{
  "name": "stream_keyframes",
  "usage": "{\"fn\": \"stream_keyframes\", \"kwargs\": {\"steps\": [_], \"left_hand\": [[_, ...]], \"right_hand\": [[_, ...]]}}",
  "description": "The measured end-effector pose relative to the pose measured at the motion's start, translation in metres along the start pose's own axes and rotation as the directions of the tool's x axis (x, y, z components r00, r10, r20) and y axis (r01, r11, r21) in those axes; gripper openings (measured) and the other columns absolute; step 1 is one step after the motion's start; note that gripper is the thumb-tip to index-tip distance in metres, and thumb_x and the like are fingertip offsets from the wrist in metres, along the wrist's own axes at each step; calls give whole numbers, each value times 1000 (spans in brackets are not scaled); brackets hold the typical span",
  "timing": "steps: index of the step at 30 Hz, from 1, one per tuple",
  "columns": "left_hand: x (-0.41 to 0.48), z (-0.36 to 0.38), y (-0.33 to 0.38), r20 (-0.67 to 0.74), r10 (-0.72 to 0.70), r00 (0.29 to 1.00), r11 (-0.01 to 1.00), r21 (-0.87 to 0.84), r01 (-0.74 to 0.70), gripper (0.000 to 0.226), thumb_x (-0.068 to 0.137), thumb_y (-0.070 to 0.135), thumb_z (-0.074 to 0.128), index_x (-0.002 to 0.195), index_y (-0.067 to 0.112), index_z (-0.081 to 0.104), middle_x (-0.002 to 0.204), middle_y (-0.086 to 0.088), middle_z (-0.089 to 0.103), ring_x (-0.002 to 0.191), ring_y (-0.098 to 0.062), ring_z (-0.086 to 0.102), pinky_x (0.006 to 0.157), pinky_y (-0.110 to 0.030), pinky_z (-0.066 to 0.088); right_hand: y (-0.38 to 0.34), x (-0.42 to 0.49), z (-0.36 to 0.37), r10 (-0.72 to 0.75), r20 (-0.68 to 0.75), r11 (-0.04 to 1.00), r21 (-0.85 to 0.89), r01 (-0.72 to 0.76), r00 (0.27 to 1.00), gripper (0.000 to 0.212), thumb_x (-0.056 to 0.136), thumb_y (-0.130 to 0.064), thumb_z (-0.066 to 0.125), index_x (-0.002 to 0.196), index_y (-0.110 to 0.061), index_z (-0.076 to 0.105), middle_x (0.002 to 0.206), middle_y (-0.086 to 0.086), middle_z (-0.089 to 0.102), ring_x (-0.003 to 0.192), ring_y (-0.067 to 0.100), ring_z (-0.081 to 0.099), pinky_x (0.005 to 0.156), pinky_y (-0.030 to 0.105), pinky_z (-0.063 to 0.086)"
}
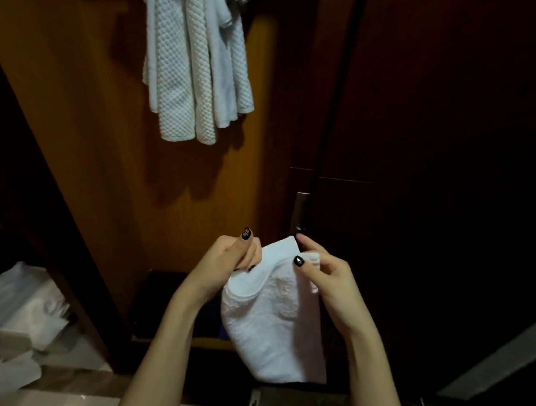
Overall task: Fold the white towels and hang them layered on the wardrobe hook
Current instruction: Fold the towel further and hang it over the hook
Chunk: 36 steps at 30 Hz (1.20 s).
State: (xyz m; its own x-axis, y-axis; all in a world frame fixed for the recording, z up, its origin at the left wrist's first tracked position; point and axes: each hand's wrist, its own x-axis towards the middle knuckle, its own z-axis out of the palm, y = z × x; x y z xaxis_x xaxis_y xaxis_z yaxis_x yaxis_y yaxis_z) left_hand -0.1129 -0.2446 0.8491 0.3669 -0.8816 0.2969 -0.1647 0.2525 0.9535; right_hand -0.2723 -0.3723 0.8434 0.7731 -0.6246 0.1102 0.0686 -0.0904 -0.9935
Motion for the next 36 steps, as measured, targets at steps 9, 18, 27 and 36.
{"fn": "stream_keyframes", "kwargs": {"steps": [9, 18, 27, 36], "left_hand": [[-19, 44, 3, 107, -76, 991, 958, 285, 43, 68, 95, 52, 44, 68, -8, 63, 91, 7, 57, 67, 1, 54, 69, -14, 40], [-36, 36, -1, -155, -38, 987, 976, 206, 70, 38, 75, 21, 80, 58, 23, 46, 63, 11, 50, 59, -3, 46, 53, -15, 36], [-50, 33, 2, -311, 2, 950, 999, -41, -15, 23, 80, 17, 74, 86, 33, 59, 68, -1, 69, 59, -11, 63, 47, -21, 48], [-71, 3, 5, -376, 7, 927, 964, 250, 94, 17, 87, 9, 70, 81, 24, 69, 80, 9, 71, 77, -3, 63, 68, -16, 47]], "right_hand": [[-8, -35, -24, -5, -153, 1000, 13, 7, 988, 8, 86, -5, 71, 78, -3, 72, 72, 7, 69, 69, 15, 62, 62, 26, 48], [-9, -50, -35, -112, -248, 992, -87, 93, 962, 15, 83, -4, 74, 70, -8, 68, 65, -5, 65, 65, 4, 59, 61, 17, 46], [-14, -59, -8, -280, -374, 959, -148, 241, 884, 18, 81, -5, 77, 81, -13, 61, 70, -2, 61, 67, 6, 56, 62, 21, 43], [-11, -63, 0, -167, -159, 973, -188, 137, 973, 15, 88, -8, 70, 86, -23, 72, 86, -4, 73, 85, 11, 70, 72, 26, 53]]}}
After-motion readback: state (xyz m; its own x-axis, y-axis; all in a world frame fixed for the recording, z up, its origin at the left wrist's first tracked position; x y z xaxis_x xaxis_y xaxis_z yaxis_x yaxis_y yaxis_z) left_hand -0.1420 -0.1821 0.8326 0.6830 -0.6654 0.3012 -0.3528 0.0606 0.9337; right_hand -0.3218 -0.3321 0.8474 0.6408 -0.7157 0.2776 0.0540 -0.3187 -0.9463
